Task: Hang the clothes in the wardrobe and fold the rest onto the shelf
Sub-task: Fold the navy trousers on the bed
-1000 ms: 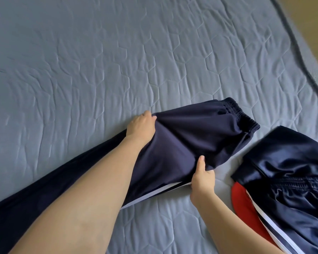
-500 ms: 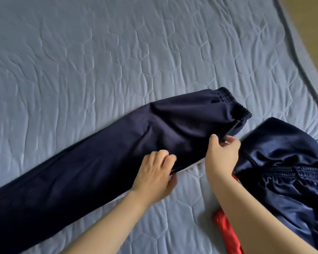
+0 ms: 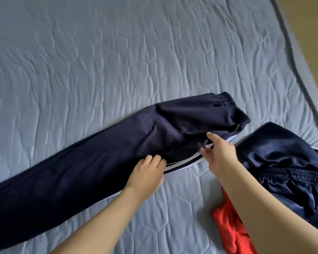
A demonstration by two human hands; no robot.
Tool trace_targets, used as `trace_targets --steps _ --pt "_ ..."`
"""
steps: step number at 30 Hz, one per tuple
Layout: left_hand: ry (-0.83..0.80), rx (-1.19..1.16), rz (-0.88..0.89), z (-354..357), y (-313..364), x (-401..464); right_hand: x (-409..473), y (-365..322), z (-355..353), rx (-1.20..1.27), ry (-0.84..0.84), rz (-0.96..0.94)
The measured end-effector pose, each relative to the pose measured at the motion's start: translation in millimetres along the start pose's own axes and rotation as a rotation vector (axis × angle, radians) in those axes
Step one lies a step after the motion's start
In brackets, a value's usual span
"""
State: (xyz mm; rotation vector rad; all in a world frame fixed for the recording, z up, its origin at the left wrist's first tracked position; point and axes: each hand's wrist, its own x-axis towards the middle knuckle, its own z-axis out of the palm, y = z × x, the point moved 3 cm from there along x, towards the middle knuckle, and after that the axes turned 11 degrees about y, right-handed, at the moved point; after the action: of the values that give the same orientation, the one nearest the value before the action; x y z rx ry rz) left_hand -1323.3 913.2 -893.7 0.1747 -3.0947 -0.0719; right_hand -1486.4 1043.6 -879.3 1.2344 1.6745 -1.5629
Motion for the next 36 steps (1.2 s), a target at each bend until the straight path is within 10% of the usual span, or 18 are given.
trace_targets --steps 10,19,25,30,36 --pt "-0.149 0.072 -0.058 9 -8 11 5 34 -2 -0.368 -0.154 -0.140" --pt "-0.495 -0.072 -0.060 -10 -6 22 13 47 -10 -0.525 0.081 -0.290" --pt "0.075 -0.150 -0.480 -11 -62 98 14 64 -3 -0.369 0.067 -0.247" --pt "-0.259 -0.194 -0.566 10 -86 149 25 87 -13 -0.209 -0.055 -0.188" --pt "-0.106 -0.118 -0.523 16 -85 150 33 91 -2 -0.089 0.244 -0.154"
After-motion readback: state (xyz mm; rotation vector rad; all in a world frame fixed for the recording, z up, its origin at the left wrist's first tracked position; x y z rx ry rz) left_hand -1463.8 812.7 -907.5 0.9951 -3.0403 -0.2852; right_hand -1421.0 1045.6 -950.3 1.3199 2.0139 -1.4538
